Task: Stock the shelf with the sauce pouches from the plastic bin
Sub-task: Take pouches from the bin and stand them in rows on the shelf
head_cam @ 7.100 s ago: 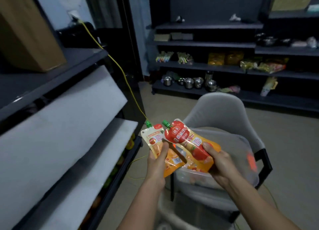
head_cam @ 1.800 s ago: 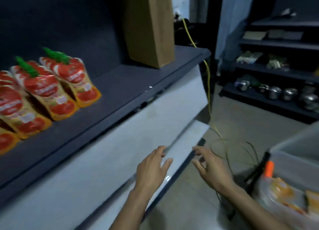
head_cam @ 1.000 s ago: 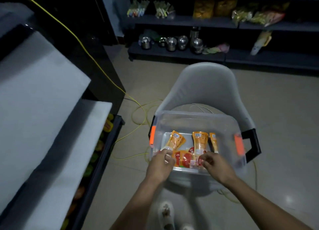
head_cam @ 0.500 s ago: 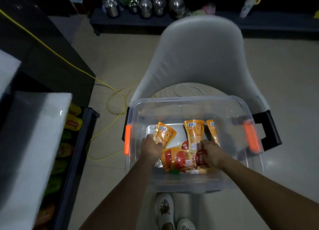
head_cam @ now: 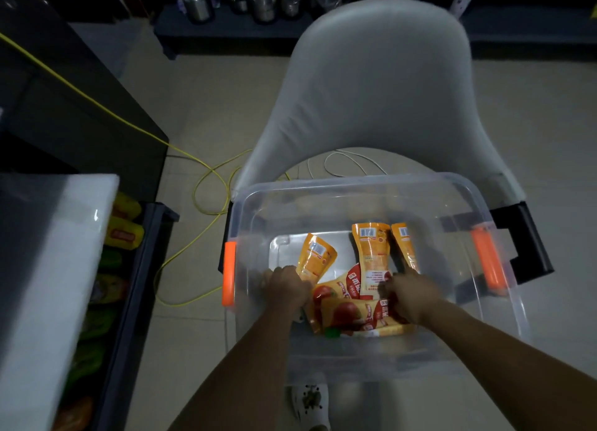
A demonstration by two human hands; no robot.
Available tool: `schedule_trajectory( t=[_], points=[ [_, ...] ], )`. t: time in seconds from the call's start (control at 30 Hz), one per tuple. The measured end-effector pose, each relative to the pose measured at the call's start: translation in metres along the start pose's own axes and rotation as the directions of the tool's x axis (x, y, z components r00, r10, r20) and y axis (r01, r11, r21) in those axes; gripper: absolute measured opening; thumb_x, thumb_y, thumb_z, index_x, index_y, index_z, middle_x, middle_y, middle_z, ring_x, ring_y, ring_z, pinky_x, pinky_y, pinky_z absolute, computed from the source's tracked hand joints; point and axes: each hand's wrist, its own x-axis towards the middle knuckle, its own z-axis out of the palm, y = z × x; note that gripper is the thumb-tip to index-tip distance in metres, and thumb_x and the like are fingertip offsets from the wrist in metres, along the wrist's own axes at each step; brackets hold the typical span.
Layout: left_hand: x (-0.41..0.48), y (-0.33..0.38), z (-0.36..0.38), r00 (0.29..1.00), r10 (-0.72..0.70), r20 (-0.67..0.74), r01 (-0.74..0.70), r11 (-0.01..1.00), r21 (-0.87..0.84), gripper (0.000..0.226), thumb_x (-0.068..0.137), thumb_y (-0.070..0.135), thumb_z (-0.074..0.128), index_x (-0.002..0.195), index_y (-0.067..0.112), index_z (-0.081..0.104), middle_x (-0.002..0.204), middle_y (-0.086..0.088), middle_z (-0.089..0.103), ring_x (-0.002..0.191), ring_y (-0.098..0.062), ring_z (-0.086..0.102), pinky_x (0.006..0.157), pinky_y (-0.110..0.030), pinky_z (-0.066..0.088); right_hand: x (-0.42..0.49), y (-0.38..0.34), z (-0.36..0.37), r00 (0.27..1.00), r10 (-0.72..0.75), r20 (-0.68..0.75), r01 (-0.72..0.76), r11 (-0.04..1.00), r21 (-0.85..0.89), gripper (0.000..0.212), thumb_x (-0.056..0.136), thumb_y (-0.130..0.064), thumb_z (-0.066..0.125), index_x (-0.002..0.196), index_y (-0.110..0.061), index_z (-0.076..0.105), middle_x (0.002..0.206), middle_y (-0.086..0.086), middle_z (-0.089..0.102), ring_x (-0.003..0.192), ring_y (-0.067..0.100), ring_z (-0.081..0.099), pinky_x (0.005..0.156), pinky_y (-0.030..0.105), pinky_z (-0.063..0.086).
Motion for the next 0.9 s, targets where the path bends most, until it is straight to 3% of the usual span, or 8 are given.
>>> schedule_trajectory(
  t=[0.17, 0.33, 0.4, 0.47, 0.6, 0.7, 0.8, 0.9],
  points=[
    [-0.016, 0.012, -0.01, 0.999, 0.002, -0.051, -0.005, 0.998, -0.059, 0.032, 0.094, 0.034, 0.055, 0.12, 0.016, 0.058, 0.122, -0.008, 0.06, 0.111, -0.028, 0.057, 0.086, -0.034, 0.044, -0.026, 0.006, -0.02, 0.995, -0.033, -0.09, 0.063, 0.935, 0.348, 0.018, 0.09, -0.013, 0.059, 0.084, -0.03, 0.06, 0.098, -0.008, 0.059, 0.095, 0.014, 0.06, 0.075, 0.019, 0.049],
    [-0.063, 0.032, -0.044, 0.96, 0.001, -0.28, 0.027, 0.995, 0.095, 0.029, 0.099, 0.027, 0.048, 0.125, 0.015, 0.049, 0.119, -0.008, 0.066, 0.11, -0.029, 0.064, 0.08, -0.034, 0.048, -0.064, 0.004, -0.046, 0.977, -0.097, -0.192, 0.165, 0.911, 0.377, 0.018, 0.093, -0.017, 0.055, 0.108, -0.024, 0.062, 0.1, -0.009, 0.055, 0.092, 0.009, 0.054, 0.061, 0.008, 0.034],
    [-0.087, 0.036, -0.059, 0.947, 0.022, -0.32, -0.009, 0.999, 0.043, 0.031, 0.099, 0.03, 0.048, 0.126, 0.015, 0.048, 0.119, -0.01, 0.066, 0.11, -0.031, 0.063, 0.078, -0.035, 0.046, -0.085, 0.005, -0.061, 0.967, -0.107, -0.233, 0.191, 0.905, 0.381, 0.014, 0.092, -0.019, 0.056, 0.086, -0.032, 0.056, 0.092, -0.01, 0.056, 0.087, 0.013, 0.055, 0.058, 0.013, 0.034],
    [-0.116, 0.036, -0.072, 0.939, 0.047, -0.342, -0.063, 0.997, -0.038, 0.031, 0.099, 0.035, 0.048, 0.123, 0.016, 0.05, 0.117, -0.011, 0.065, 0.109, -0.033, 0.062, 0.077, -0.036, 0.044, -0.108, 0.005, -0.076, 0.954, -0.115, -0.278, 0.225, 0.886, 0.405, 0.029, 0.089, -0.017, 0.059, 0.067, -0.03, 0.045, 0.078, -0.012, 0.054, 0.082, 0.018, 0.057, 0.059, 0.022, 0.041],
    [-0.189, 0.02, -0.095, 0.91, 0.044, -0.413, -0.145, 0.965, -0.217, 0.027, 0.096, 0.044, 0.051, 0.114, 0.025, 0.057, 0.11, -0.004, 0.068, 0.104, -0.029, 0.062, 0.078, -0.034, 0.044, -0.164, 0.002, -0.107, 0.944, -0.186, -0.274, 0.301, 0.827, 0.475, 0.018, 0.087, -0.013, 0.063, 0.071, -0.015, 0.054, 0.081, -0.002, 0.064, 0.082, 0.02, 0.064, 0.075, 0.042, 0.055],
    [-0.25, -0.005, -0.103, 0.891, -0.006, -0.454, -0.16, 0.932, -0.327, 0.024, 0.091, 0.044, 0.056, 0.112, 0.032, 0.06, 0.103, -0.001, 0.07, 0.098, -0.029, 0.064, 0.077, -0.033, 0.047, -0.215, -0.007, -0.124, 0.924, -0.245, -0.293, 0.37, 0.763, 0.53, 0.018, 0.088, -0.007, 0.063, 0.073, -0.014, 0.056, 0.083, 0.002, 0.066, 0.08, 0.017, 0.065, 0.069, 0.031, 0.053],
    [-0.31, -0.034, -0.106, 0.896, -0.105, -0.432, -0.17, 0.818, -0.55, 0.015, 0.087, 0.038, 0.06, 0.099, 0.03, 0.064, 0.092, 0.001, 0.072, 0.088, -0.027, 0.067, 0.081, -0.043, 0.055, -0.268, -0.023, -0.137, 0.905, -0.308, -0.292, 0.424, 0.677, 0.601, 0.018, 0.089, -0.002, 0.061, 0.074, -0.003, 0.051, 0.08, 0.013, 0.063, 0.076, 0.023, 0.062, 0.064, 0.032, 0.049],
    [-0.374, -0.053, -0.107, 0.917, -0.124, -0.379, -0.263, 0.526, -0.809, 0.01, 0.092, 0.021, 0.063, 0.101, 0.019, 0.068, 0.085, -0.002, 0.074, 0.074, -0.017, 0.072, 0.074, -0.037, 0.06, -0.311, -0.045, -0.145, 0.884, -0.407, -0.228, 0.45, 0.615, 0.648, 0.016, 0.09, -0.006, 0.06, 0.088, 0.007, 0.05, 0.089, 0.025, 0.066, 0.078, 0.029, 0.066, 0.065, 0.042, 0.051]
  ],
)
